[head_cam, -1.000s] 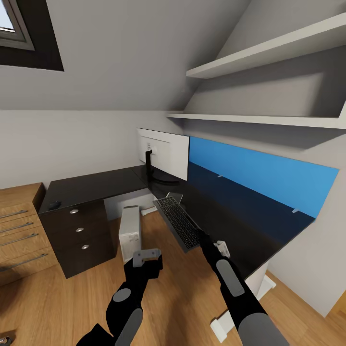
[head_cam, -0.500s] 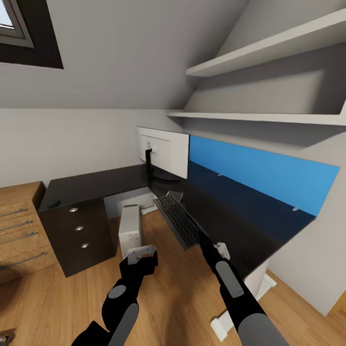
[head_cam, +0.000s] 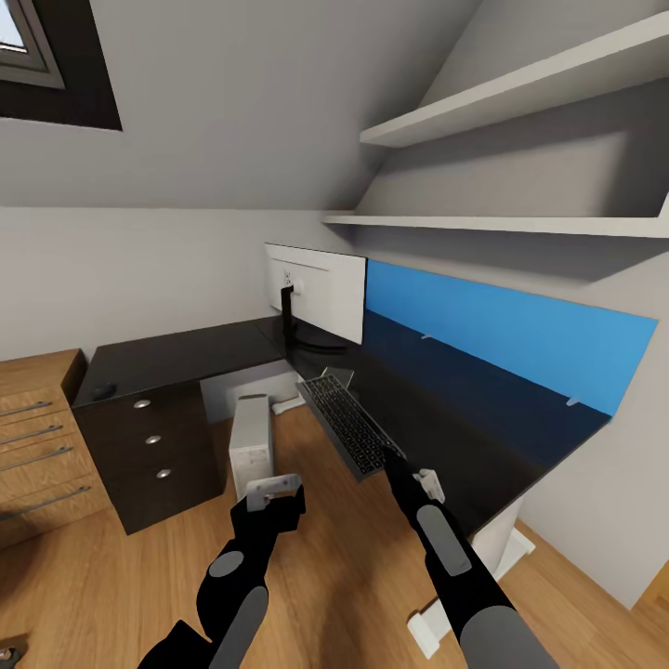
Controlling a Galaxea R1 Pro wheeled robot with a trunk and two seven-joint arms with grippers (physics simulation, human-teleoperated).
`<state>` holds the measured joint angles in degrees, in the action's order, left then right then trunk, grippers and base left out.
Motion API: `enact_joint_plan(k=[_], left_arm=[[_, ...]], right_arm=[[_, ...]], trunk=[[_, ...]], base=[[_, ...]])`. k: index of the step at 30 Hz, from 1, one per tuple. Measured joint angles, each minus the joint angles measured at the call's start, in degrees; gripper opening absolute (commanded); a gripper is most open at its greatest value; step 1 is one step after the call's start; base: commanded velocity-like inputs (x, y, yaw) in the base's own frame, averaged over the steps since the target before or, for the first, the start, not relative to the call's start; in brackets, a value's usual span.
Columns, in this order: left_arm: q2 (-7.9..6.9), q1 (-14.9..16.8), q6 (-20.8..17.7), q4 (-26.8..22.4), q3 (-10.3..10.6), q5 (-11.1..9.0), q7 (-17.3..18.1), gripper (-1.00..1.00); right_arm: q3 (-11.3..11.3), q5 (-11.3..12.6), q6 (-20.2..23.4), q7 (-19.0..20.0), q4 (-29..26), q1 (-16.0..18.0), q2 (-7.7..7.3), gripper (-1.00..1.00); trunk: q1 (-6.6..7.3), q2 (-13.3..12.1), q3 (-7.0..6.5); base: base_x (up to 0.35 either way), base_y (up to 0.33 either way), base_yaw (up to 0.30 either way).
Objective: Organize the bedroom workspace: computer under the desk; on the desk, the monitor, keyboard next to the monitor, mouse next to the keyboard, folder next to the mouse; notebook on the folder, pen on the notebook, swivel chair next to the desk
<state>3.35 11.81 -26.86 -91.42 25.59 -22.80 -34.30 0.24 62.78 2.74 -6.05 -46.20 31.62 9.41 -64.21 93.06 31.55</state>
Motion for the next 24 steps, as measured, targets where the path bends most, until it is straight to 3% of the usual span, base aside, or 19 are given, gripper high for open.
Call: enact_joint_plan(k=[24], left_arm=[[-0.13, 0.0, 0.0, 0.0, -0.07, 0.0, 0.0, 1.0]], right_arm=[[0.24, 0.04, 0.06, 0.01, 3.16, 0.0, 0.09, 1.0]], trunk=[[0.0, 0.0, 0.0]], base=[[0.0, 0.0, 0.0]])
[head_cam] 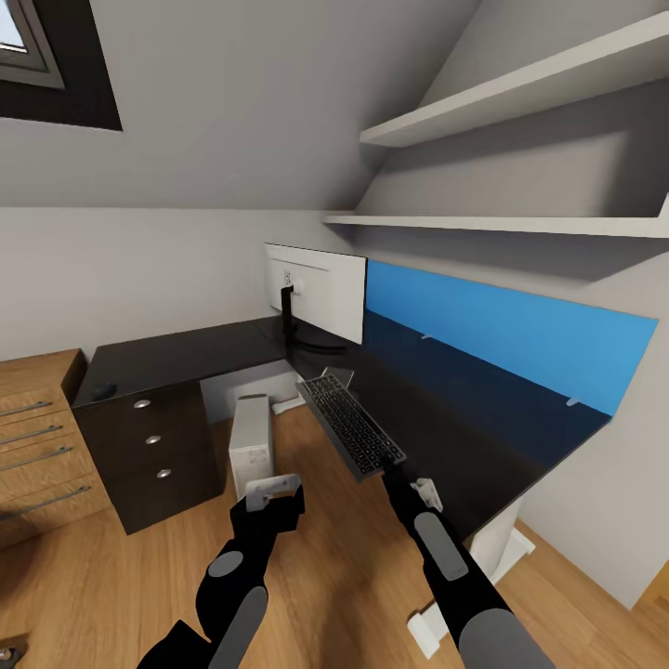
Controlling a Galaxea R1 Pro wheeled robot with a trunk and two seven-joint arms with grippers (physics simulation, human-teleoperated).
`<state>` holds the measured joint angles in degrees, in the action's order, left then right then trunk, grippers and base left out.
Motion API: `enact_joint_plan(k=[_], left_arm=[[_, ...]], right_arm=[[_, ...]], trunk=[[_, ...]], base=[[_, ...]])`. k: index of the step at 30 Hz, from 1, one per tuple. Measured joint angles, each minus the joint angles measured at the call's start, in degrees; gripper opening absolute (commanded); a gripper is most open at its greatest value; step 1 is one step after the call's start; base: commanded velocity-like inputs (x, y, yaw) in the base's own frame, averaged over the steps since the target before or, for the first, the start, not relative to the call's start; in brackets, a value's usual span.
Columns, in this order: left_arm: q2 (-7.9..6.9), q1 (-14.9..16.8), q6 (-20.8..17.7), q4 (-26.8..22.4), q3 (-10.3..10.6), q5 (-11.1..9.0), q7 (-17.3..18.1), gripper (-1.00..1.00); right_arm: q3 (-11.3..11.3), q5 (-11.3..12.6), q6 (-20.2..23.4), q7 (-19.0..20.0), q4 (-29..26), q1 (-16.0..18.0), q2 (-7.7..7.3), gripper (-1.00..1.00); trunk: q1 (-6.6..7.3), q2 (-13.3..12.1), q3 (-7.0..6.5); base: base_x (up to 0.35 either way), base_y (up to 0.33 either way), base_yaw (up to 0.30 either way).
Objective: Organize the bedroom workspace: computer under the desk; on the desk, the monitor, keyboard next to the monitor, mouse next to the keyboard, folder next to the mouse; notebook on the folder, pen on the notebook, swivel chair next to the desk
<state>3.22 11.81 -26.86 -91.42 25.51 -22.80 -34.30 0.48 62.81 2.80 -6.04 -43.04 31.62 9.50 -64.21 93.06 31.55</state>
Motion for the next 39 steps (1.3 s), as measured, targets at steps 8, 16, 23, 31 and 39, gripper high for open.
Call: enact_joint_plan(k=[8, 16, 23, 31, 39], left_arm=[[-0.04, 0.0, 0.0, 0.0, -0.01, 0.0, 0.05, 1.0], [-0.01, 0.0, -0.01, 0.0, 0.2, 0.08, 0.0, 1.0], [-0.04, 0.0, 0.0, 0.0, 0.24, 0.08, 0.07, 1.0], [-0.04, 0.0, 0.0, 0.0, 0.25, 0.09, 0.08, 1.0], [-0.04, 0.0, 0.0, 0.0, 0.28, 0.08, 0.08, 1.0]], right_arm=[[-0.01, 0.05, -0.01, 0.0, 0.11, 0.0, 0.07, 1.0], [-0.01, 0.06, 0.0, 0.01, 0.19, 0.0, 0.08, 1.0], [-0.08, 0.06, -0.05, 0.0, 0.19, 0.0, 0.09, 1.0], [-0.08, 0.06, -0.05, 0.0, 0.19, -0.01, 0.09, 1.0], [-0.15, 0.06, -0.06, 0.0, 0.17, 0.0, 0.08, 1.0]], trunk=[[0.0, 0.0, 0.0], [0.02, 0.0, 0.0], [0.0, 0.0, 0.0], [0.0, 0.0, 0.0], [0.01, 0.0, 0.0]], base=[[0.0, 0.0, 0.0], [0.072, 0.061, 0.0], [0.062, 0.052, 0.0], [0.008, 0.007, 0.0], [0.049, 0.017, 0.0]])
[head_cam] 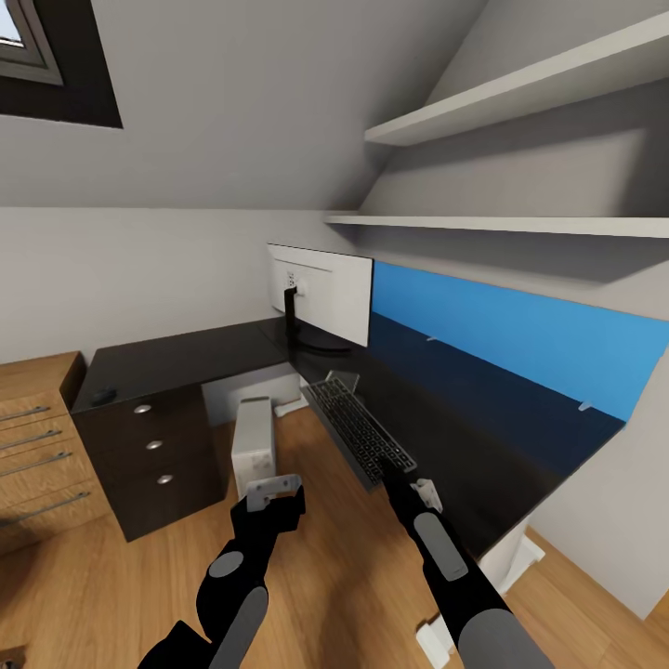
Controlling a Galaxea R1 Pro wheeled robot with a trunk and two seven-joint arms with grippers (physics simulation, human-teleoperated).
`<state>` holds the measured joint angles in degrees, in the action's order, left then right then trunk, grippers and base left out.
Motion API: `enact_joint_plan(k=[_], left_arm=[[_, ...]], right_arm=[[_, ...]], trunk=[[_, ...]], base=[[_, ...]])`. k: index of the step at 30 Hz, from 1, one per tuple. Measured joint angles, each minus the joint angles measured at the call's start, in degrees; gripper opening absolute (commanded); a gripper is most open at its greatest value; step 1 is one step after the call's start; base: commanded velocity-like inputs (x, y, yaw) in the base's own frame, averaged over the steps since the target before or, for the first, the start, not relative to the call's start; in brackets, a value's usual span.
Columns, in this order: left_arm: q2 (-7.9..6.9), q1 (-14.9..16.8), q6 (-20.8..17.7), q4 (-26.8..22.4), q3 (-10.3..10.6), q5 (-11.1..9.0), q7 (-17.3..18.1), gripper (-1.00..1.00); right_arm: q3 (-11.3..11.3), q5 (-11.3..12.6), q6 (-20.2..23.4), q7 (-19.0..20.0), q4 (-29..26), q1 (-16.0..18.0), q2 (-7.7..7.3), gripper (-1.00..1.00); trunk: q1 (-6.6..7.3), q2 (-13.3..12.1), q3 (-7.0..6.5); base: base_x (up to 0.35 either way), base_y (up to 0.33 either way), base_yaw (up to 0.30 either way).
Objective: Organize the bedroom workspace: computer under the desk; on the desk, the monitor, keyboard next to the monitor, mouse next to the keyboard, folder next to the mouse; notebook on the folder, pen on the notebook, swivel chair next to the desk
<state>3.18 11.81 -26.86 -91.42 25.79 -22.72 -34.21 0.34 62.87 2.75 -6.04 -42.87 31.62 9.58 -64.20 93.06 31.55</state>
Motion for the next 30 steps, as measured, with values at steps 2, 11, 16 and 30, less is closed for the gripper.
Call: enact_joint_plan(k=[2, 11, 16, 30], left_arm=[[0.0, 0.0, 0.0, 0.0, 0.02, 0.0, -0.01, 1.0], [0.0, 0.0, -0.08, 0.0, 0.06, 0.0, 0.0, 1.0], [0.0, 0.0, -0.08, 0.0, -0.01, 0.01, 0.0, 1.0], [0.0, 0.0, -0.07, 0.0, 0.02, 0.0, 0.02, 1.0]], right_arm=[[-0.01, 0.0, 0.0, 0.0, -0.02, 0.0, 0.0, 1.0], [-0.06, 0.0, -0.01, 0.02, -0.06, 0.0, -0.07, 1.0], [-0.09, 0.0, -0.01, 0.01, -0.06, -0.01, -0.08, 1.0], [-0.1, 0.0, -0.01, 0.03, 0.0, 0.0, -0.09, 1.0]], trunk=[[0.0, 0.0, 0.0], [-0.01, 0.0, 0.0], [-0.01, 0.0, 0.0], [-0.01, 0.0, 0.0]], base=[[0.159, 0.065, 0.0], [0.028, 0.012, 0.0], [0.001, 0.001, 0.0], [0.0, 0.0, 0.0]])
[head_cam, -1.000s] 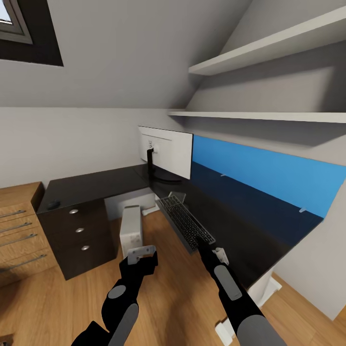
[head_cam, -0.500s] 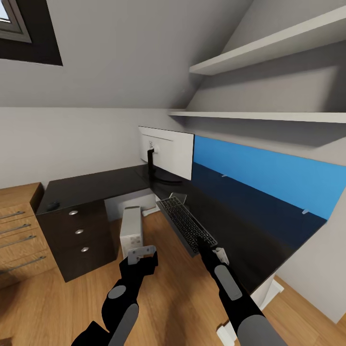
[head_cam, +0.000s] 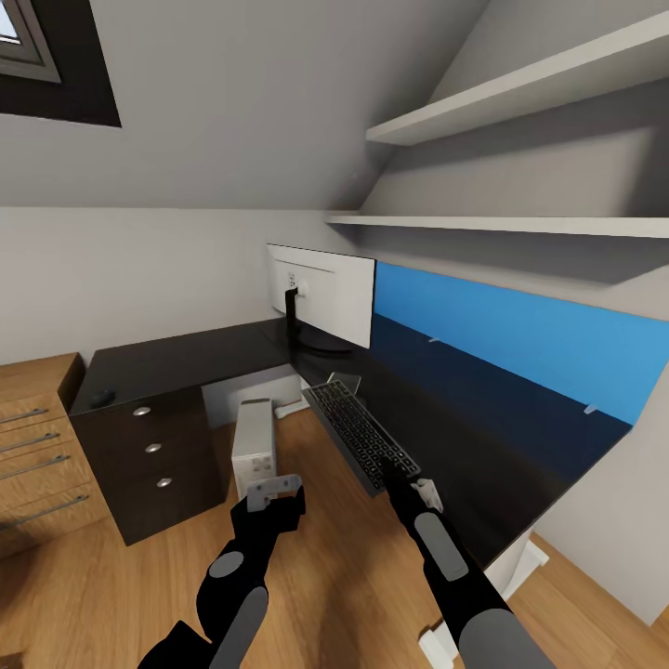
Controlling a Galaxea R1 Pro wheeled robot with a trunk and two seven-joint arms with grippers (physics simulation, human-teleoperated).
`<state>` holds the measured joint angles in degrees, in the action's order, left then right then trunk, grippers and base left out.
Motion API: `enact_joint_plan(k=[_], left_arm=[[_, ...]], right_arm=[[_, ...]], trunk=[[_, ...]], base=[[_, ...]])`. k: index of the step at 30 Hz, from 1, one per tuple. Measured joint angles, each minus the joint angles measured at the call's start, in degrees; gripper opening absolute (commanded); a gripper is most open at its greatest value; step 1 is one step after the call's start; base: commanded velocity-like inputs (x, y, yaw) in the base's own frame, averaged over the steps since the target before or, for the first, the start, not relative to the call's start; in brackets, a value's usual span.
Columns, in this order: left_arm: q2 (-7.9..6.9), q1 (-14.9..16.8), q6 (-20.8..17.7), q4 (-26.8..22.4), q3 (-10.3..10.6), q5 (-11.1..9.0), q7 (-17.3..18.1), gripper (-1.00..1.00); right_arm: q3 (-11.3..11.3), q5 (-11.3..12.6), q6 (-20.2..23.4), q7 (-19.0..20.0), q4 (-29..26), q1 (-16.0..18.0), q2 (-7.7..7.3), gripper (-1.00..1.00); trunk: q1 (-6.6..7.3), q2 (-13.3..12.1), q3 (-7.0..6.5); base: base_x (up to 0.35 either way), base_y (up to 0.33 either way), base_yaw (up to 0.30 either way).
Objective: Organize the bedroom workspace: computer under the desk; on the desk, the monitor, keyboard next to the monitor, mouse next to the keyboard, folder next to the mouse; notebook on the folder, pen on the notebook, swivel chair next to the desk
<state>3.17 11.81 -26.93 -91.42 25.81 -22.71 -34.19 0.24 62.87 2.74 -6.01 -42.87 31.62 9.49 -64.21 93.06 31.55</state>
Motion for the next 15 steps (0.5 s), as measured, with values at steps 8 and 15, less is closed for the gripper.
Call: enact_joint_plan(k=[8, 15], left_arm=[[0.16, 0.0, -0.01, 0.0, 0.19, 0.0, 0.07, 1.0], [0.17, 0.0, -0.01, 0.0, 0.21, -0.01, 0.14, 1.0]], right_arm=[[0.0, 0.0, 0.0, 0.0, 0.02, 0.0, 0.0, 1.0], [0.0, 0.0, 0.0, -0.03, 0.02, -0.01, 0.0, 1.0]], trunk=[[-0.88, 1.6, 0.72], [-0.88, 1.6, 0.72]], base=[[0.0, 0.0, 0.0], [0.0, 0.0, 0.0]])
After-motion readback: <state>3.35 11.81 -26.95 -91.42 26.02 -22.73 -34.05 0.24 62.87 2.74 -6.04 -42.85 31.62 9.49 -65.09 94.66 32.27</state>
